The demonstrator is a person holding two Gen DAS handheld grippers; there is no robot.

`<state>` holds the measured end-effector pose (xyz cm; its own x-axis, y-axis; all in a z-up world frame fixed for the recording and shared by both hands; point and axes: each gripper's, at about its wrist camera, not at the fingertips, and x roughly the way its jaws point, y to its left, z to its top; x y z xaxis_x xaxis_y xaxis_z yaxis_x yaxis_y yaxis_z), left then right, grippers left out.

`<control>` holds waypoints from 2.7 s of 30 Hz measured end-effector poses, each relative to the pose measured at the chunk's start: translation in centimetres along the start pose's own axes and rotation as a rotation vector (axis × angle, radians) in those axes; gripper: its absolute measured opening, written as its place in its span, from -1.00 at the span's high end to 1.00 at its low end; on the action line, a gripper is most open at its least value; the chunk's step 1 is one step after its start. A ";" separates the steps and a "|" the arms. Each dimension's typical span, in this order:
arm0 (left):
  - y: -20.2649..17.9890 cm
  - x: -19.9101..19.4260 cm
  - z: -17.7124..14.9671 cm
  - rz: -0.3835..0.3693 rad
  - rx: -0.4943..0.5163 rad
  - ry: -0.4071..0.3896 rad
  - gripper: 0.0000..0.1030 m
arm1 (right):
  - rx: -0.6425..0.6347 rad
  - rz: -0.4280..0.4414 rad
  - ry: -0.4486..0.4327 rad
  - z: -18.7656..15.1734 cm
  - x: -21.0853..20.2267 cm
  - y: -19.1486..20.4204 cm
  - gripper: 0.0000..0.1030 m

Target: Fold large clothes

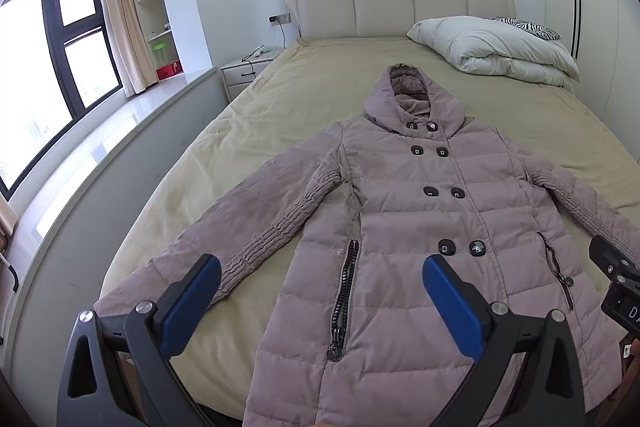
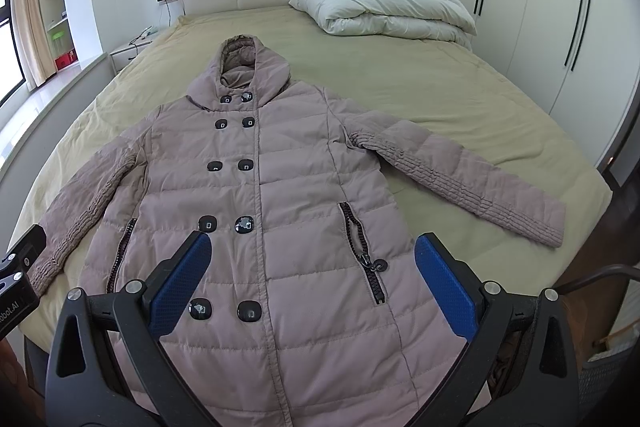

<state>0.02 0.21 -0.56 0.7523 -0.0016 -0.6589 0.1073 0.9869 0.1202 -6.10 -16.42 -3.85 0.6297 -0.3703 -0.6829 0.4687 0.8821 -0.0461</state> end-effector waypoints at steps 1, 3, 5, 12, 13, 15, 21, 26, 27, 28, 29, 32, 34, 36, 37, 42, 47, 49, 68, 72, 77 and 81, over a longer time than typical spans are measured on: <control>0.0 -0.1 0.0 -0.002 -0.002 0.001 -1.00 | 0.000 -0.001 -0.001 0.0 0.0 0.0 -1.00; 0.0 0.0 0.0 -0.003 -0.002 0.002 -1.00 | 0.000 -0.001 0.002 0.1 0.0 0.0 -1.00; 0.0 -0.1 0.0 0.000 -0.001 0.001 -1.00 | -0.001 -0.001 0.002 0.3 0.0 0.0 -1.00; 0.0 0.0 0.1 -0.003 -0.002 0.003 -1.00 | -0.002 0.001 0.003 0.0 0.1 0.2 -1.00; 0.0 0.0 0.0 -0.002 -0.002 0.004 -1.00 | -0.002 0.001 0.003 0.0 0.1 0.2 -1.00; -0.1 0.0 0.1 -0.002 -0.002 0.005 -1.00 | -0.001 0.000 0.005 0.0 0.1 0.1 -1.00; 0.0 0.0 0.1 -0.004 -0.004 0.006 -1.00 | -0.001 0.001 0.006 0.0 0.1 0.2 -1.00; -0.1 0.4 -0.8 -0.004 -0.007 0.011 -1.00 | -0.001 0.001 0.008 -0.2 0.2 0.3 -1.00; -0.2 0.4 -0.9 -0.003 -0.007 0.012 -1.00 | -0.001 0.001 0.009 -0.3 0.2 0.3 -1.00; -0.3 0.4 -1.0 -0.002 -0.008 0.013 -1.00 | -0.001 0.002 0.010 -0.4 0.2 0.3 -1.00; -0.3 0.4 -1.1 -0.002 -0.007 0.013 -1.00 | 0.000 0.002 0.012 -0.5 0.3 0.4 -1.00; -0.3 0.4 -1.1 -0.004 -0.009 0.015 -1.00 | -0.001 0.003 0.015 -0.6 0.6 0.7 -1.00; -0.3 0.5 -1.2 -0.002 -0.008 0.018 -1.00 | -0.001 0.004 0.016 -0.6 0.7 0.6 -1.00; -0.4 0.5 -1.4 -0.001 -0.008 0.020 -1.00 | 0.000 0.004 0.017 -0.5 0.7 0.6 -1.00; -0.3 0.5 -1.2 -0.001 -0.009 0.020 -1.00 | 0.001 0.005 0.017 -0.6 0.7 0.6 -1.00; -0.2 0.6 -1.1 -0.003 -0.009 0.022 -1.00 | -0.001 0.004 0.017 -0.6 0.7 0.6 -1.00; -0.3 0.8 -1.2 -0.007 -0.005 0.033 -1.00 | 0.001 0.005 0.021 -0.7 0.8 0.6 -1.00; -0.3 0.8 -1.3 -0.004 -0.005 0.033 -1.00 | 0.001 0.005 0.022 -0.7 0.9 0.6 -1.00; 4.0 4.9 -3.6 -0.235 -0.228 0.171 -1.00 | 0.022 0.057 0.084 -0.9 3.2 0.1 -1.00; 8.4 6.3 -5.8 -0.240 -0.355 0.159 -1.00 | 0.007 0.098 0.111 -1.1 4.5 1.3 -1.00; 14.7 7.4 -8.3 -0.202 -0.508 0.241 -1.00 | -0.031 0.150 0.149 -1.5 6.1 3.6 -1.00; 21.6 7.1 -11.7 -0.235 -0.889 0.148 -0.96 | -0.049 0.172 0.161 -1.6 6.6 4.8 -1.00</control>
<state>0.10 23.41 -11.38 0.6776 -0.2565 -0.6893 -0.3370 0.7248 -0.6009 -0.65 -14.17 -9.78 0.5886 -0.1660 -0.7912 0.3301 0.9427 0.0479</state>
